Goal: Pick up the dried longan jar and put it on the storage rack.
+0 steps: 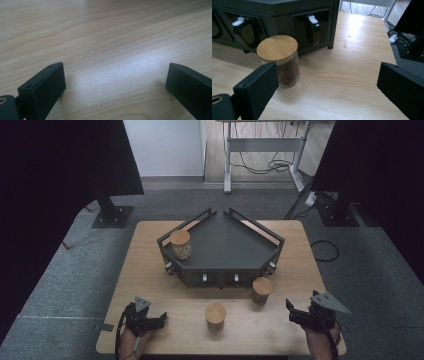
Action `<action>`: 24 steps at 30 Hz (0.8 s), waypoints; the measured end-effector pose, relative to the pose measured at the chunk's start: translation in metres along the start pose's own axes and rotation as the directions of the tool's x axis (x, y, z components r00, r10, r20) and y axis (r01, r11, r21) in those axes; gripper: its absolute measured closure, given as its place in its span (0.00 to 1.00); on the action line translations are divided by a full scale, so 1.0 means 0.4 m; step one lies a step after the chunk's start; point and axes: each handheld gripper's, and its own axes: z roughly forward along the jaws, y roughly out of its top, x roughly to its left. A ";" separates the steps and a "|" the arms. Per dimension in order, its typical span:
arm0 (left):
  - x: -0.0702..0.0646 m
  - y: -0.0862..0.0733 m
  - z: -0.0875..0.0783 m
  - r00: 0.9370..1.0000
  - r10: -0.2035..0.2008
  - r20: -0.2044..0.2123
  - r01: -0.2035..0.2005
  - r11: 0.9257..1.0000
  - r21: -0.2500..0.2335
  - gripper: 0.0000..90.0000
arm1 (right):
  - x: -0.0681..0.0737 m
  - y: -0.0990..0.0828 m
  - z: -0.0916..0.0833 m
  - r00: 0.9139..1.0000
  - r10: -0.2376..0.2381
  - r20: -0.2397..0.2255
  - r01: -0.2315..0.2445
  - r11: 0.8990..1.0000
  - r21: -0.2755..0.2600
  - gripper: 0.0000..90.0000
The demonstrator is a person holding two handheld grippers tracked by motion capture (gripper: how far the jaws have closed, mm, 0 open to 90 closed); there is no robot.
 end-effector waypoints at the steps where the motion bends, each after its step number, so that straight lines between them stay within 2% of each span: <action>1: 0.000 0.000 0.000 1.000 0.000 0.000 0.000 1.000 0.000 0.03 | 0.000 0.001 -0.001 1.000 -0.001 -0.002 0.001 1.000 -0.003 0.03; 13: 0.000 0.000 0.000 1.000 0.000 0.000 0.000 1.000 0.000 0.03 | 0.012 0.012 -0.006 1.000 -0.002 -0.021 0.002 1.000 -0.025 0.03; 24: 0.000 0.000 0.000 1.000 0.000 0.000 0.000 1.000 0.000 0.03 | 0.040 0.033 -0.001 0.998 -0.028 -0.062 0.025 0.999 -0.048 0.03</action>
